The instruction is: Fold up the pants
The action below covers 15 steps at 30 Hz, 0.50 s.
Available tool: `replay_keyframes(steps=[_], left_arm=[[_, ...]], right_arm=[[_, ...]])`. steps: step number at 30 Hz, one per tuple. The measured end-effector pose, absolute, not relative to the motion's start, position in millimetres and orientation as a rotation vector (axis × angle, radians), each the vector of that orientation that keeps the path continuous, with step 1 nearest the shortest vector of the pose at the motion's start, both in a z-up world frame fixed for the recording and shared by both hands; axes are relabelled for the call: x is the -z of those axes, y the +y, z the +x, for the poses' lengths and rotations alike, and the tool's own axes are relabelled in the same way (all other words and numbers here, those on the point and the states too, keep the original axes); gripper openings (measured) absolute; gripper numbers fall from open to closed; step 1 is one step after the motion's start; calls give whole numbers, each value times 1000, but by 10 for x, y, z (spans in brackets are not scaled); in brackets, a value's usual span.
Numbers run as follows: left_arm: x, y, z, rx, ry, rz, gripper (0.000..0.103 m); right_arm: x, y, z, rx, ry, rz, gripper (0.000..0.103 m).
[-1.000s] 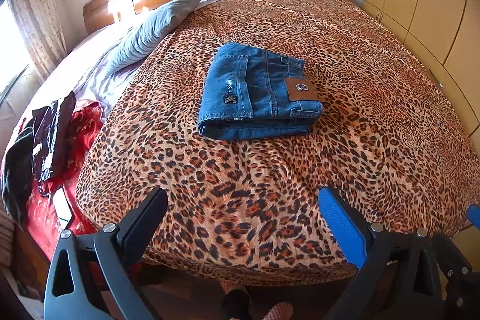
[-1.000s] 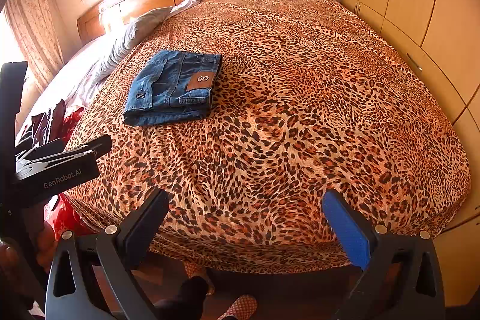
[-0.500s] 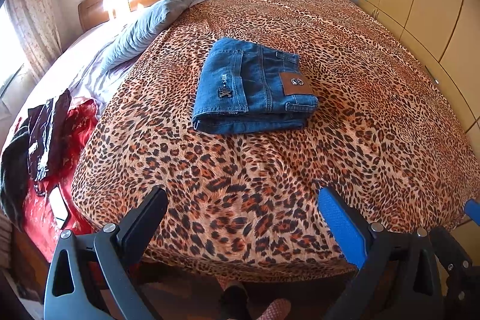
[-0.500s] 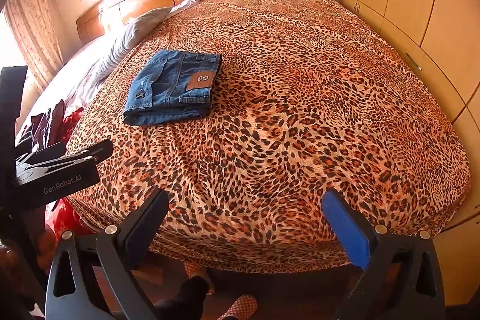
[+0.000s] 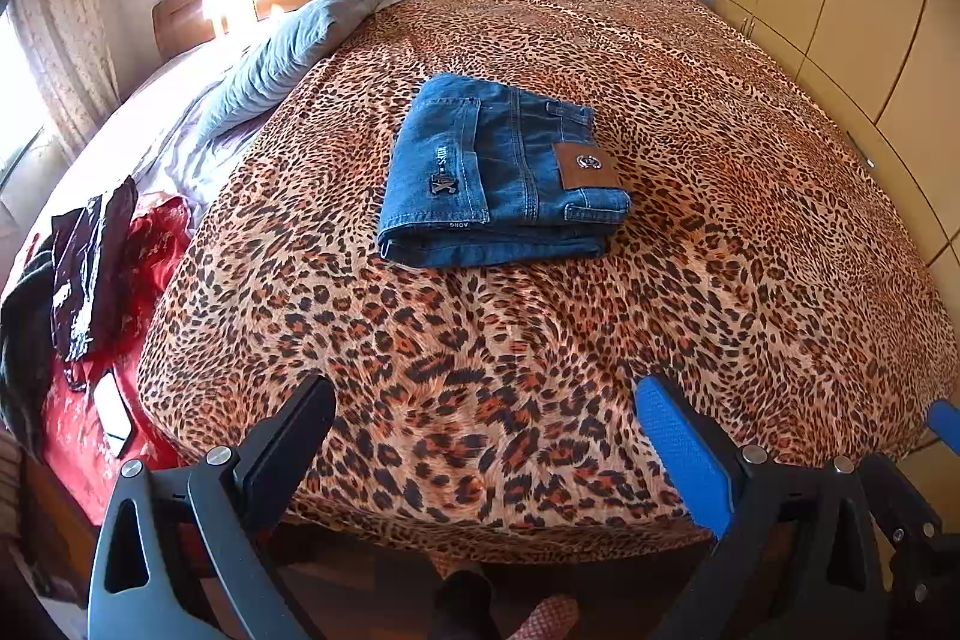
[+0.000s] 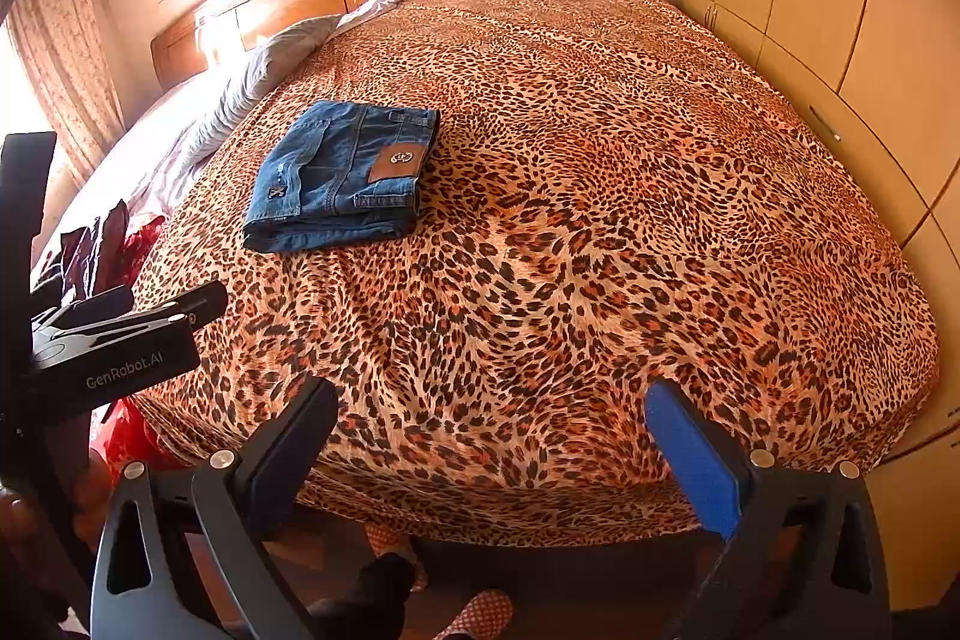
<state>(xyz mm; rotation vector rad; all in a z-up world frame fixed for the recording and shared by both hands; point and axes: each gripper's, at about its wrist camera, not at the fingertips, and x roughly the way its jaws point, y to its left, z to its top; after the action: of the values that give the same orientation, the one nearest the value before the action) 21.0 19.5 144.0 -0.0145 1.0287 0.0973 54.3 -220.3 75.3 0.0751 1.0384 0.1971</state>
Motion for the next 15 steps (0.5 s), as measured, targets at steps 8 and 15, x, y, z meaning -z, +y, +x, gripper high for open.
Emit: replay_keyframes(steps=[8,15], left_arm=[[-1439,180,220,-90,1032,-16,102],[-1437,183,227,-93,1033,-24,102]], right_arm=[[-754,-2201,546,-196,1040,73,103],[-751,-2208,545,-196,1040,72,103]])
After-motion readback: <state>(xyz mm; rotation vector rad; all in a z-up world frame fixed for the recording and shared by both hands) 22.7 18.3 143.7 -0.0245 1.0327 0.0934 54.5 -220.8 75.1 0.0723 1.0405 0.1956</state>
